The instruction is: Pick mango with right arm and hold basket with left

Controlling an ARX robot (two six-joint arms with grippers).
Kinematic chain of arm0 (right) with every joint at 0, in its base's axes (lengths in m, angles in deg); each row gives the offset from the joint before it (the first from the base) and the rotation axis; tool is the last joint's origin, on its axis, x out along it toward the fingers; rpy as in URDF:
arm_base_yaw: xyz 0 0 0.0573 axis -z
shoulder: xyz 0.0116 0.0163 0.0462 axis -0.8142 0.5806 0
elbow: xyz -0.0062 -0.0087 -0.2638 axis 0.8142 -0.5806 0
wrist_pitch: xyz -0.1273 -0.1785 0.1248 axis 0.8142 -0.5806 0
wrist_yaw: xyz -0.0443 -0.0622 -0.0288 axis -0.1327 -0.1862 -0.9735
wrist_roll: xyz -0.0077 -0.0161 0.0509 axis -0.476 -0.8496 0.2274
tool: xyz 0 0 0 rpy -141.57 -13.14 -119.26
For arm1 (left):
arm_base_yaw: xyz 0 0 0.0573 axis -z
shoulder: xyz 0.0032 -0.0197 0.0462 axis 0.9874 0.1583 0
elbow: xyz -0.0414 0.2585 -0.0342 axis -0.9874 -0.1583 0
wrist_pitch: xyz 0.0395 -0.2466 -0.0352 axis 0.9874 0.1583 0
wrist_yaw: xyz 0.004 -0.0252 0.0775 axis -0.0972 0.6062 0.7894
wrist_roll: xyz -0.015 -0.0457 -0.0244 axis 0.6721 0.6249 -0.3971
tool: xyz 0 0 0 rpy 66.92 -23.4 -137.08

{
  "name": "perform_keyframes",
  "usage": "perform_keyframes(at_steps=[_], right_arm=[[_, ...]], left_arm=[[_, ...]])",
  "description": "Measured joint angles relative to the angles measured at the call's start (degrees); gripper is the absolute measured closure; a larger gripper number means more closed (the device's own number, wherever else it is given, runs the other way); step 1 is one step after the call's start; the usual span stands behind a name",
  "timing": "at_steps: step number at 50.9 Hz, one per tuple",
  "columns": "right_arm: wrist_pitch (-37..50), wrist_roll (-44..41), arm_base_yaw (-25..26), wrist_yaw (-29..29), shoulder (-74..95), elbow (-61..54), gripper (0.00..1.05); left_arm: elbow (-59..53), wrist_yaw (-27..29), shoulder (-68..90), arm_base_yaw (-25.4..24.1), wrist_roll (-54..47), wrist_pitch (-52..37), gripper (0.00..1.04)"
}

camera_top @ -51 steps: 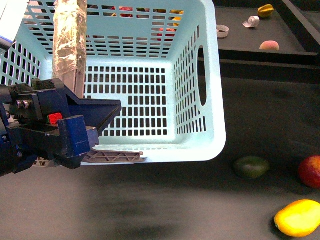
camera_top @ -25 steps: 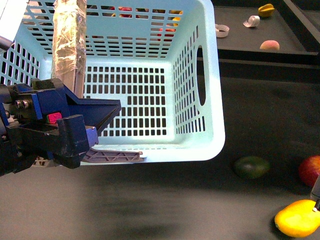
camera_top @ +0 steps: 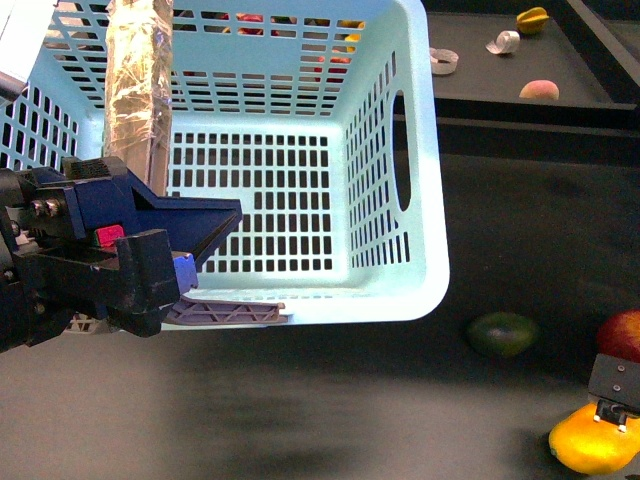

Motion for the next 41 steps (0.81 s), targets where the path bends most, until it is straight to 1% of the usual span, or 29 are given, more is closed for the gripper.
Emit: perform_keyframes(at_steps=[8, 12, 17, 27, 38, 41], right_arm=[[0.0, 1.9, -0.7, 0.9, 4.1, 3.1, 0.08], [1.8, 3.2, -1.2, 1.5, 5.8, 4.2, 0.08], [2.7, 5.3, -2.1, 3.4, 7.3, 5.1, 0.08], [3.1, 8.7, -4.1, 5.4, 8.8, 6.3, 0.08], [3.5, 10.8, -5.4, 5.4, 10.0, 7.4, 0.08], [4.0, 11.2, -5.4, 5.0, 10.4, 7.5, 0.12]], left_arm=[[0.0, 0.0, 0.0, 0.0, 0.0, 0.0, 0.83], [0.0, 0.0, 0.0, 0.0, 0.0, 0.0, 0.83], [0.0, 0.0, 0.0, 0.0, 0.0, 0.0, 0.83], [0.0, 0.0, 0.0, 0.0, 0.0, 0.0, 0.83], [0.0, 0.0, 0.0, 0.0, 0.0, 0.0, 0.83], [0.0, 0.0, 0.0, 0.0, 0.0, 0.0, 0.83]])
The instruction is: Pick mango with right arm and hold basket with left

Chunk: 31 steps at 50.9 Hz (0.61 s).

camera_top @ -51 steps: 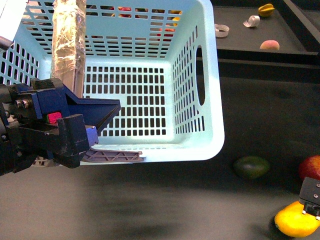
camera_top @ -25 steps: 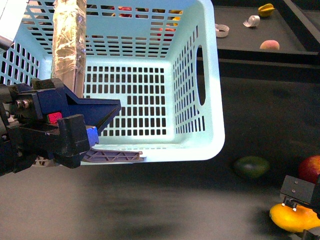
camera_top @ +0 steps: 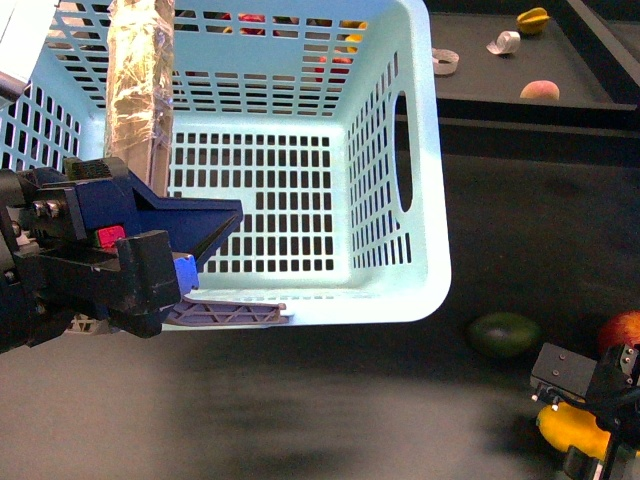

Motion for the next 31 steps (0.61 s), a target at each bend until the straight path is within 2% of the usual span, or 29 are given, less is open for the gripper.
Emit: perform_keyframes(at_steps=[12, 24, 31], right_arm=[[3.0, 2.6, 0.9, 0.6, -1.9, -2.5, 0.41], [7.8, 11.3, 0.8, 6.9, -12.8, -9.3, 0.44], [13.7, 23.0, -1.9, 9.5, -25.1, -14.2, 0.44]], left_arm=[[0.0, 0.1, 0.0, 0.0, 0.0, 0.0, 0.83], [0.0, 0.0, 0.0, 0.0, 0.0, 0.0, 0.83], [0.0, -0.3, 0.0, 0.0, 0.0, 0.0, 0.83]])
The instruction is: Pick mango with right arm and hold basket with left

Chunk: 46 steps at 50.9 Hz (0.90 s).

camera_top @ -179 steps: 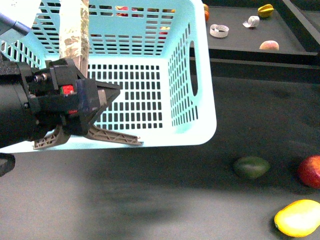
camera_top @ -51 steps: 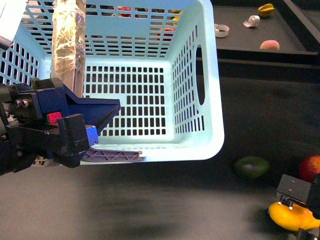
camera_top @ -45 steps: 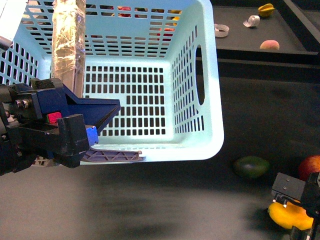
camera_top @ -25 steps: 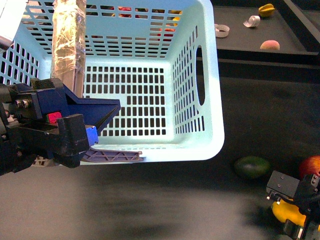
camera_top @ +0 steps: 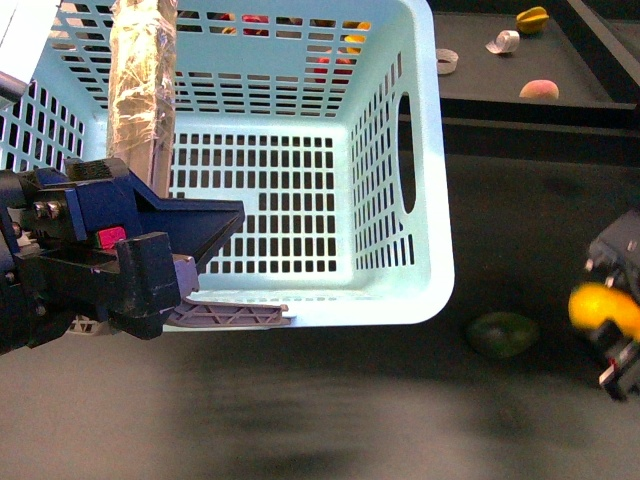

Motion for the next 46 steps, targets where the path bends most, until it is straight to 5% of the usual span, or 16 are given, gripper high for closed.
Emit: perform_keyframes(at_steps=[12, 26, 42, 46], right_arm=[[5.2, 22.9, -10.4, -0.8, -19.3, -1.7, 0.44], [1.7, 39.1, -25.9, -2.7, -26.3, 6.3, 0.44], [-1.0, 42.5, -35.5, -7.7, -19.0, 16.6, 0.44], [-0.2, 42.8, -36.0, -9.4, -17.9, 16.8, 0.32]], left_arm=[[0.0, 0.4, 0.0, 0.0, 0.0, 0.0, 0.83], [0.0, 0.4, 0.0, 0.0, 0.0, 0.0, 0.83], [0.0, 0.4, 0.0, 0.0, 0.0, 0.0, 0.83], [0.0, 0.4, 0.0, 0.0, 0.0, 0.0, 0.83]])
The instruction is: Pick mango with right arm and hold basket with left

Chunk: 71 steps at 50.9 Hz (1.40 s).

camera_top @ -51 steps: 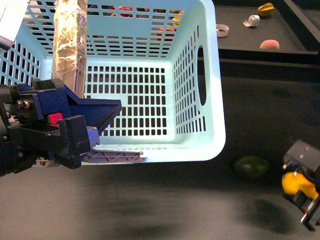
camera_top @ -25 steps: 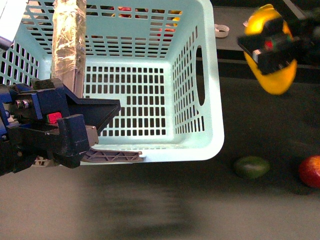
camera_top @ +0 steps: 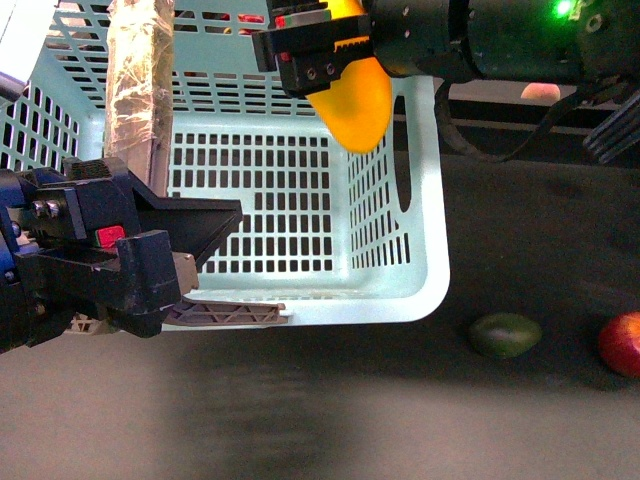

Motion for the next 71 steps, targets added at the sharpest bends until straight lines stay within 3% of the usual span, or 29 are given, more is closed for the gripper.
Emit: perform_keyframes(at_steps=[8, 18, 28, 32, 36, 39, 49, 52, 58, 71], right_arm=[[2.1, 1.4, 0.6, -6.0, -2.9, -1.8, 0.07], [1.6, 2.8, 4.4, -17.2, -15.6, -11.1, 0.08], [-4.6, 6.0, 8.8, -30.6, -33.5, -24.1, 0.08], [-9.1, 8.4, 9.3, -36.4, -42.0, -29.1, 0.08], [-18.6, 12.2, 8.2, -45.9, -56.0, -35.6, 0.08], [-22.3, 12.7, 7.7, -47.9, -60.6, -37.0, 0.08], [-22.9, 13.1, 7.3, -47.9, -62.9, -37.4, 0.08], [-12.4, 8.5, 10.4, -34.8, -64.3, -41.7, 0.21], [-7.2, 3.1, 13.6, -24.2, -67.8, -45.5, 0.38], [-9.6, 0.3, 18.2, -19.1, -74.6, -50.1, 0.79]], left_arm=[[0.0, 0.1, 0.0, 0.0, 0.0, 0.0, 0.83], [-0.5, -0.3, 0.1, 0.0, 0.8, 0.2, 0.83], [-0.5, 0.1, 0.0, 0.0, 0.5, 0.2, 0.83], [-0.5, 0.1, 0.1, 0.0, 0.9, 0.2, 0.83], [-0.5, 0.1, 0.0, 0.0, 0.5, 0.2, 0.83], [-0.5, 0.1, 0.0, 0.0, 0.5, 0.2, 0.83], [-0.5, -0.2, 0.0, 0.0, 0.6, 0.2, 0.83], [-0.5, -0.2, 0.0, 0.0, 0.5, 0.2, 0.83], [-0.5, 0.0, 0.0, 0.0, 0.6, 0.2, 0.83], [-0.5, 0.0, 0.0, 0.0, 0.5, 0.2, 0.83]])
